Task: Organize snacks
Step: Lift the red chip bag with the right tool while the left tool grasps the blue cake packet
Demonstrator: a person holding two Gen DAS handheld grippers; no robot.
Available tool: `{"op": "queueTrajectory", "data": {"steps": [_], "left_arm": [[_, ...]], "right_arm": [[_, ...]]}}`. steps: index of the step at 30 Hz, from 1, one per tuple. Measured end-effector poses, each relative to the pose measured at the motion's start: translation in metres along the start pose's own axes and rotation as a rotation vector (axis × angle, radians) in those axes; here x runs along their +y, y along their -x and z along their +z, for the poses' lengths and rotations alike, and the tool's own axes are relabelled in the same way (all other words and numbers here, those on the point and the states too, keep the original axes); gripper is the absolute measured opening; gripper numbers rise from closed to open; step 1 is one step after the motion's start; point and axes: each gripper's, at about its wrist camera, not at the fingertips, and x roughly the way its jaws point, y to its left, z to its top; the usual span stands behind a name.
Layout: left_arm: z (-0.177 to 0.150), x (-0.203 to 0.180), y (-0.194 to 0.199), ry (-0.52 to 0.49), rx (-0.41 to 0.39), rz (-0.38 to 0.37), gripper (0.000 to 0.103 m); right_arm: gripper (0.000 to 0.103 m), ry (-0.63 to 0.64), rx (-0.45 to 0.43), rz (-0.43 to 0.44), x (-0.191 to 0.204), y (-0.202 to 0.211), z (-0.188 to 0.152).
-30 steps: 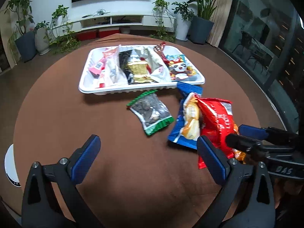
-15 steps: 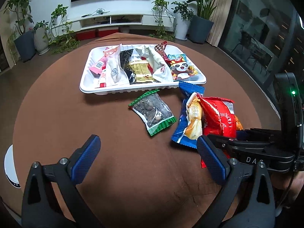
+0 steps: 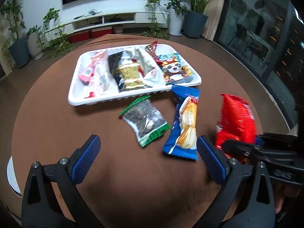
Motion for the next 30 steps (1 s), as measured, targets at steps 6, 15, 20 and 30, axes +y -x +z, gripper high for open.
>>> {"op": "queueTrajectory", "data": {"steps": [6,15,20,30], "left_arm": [[0.02,-0.023,-0.026,-0.098,0.071,-0.021,0.092],[0.038,-0.059,-0.076,-0.236,0.204,-0.008,0.061],[0.037,-0.07,-0.095,-0.282,0.244,0.029,0.061],[0.037,-0.087,-0.101,-0.364,0.226,0.026,0.028]], "right_arm": [[0.029,-0.023,-0.046,0.019,-0.009,0.029,0.0],[0.029,-0.076,-0.089,0.082,-0.022,0.049,0.006],[0.029,-0.092,-0.088,0.084,-0.029,0.046,0.005],[0.029,-0.103,-0.091,0.088,-0.034,0.047,0.002]]}}
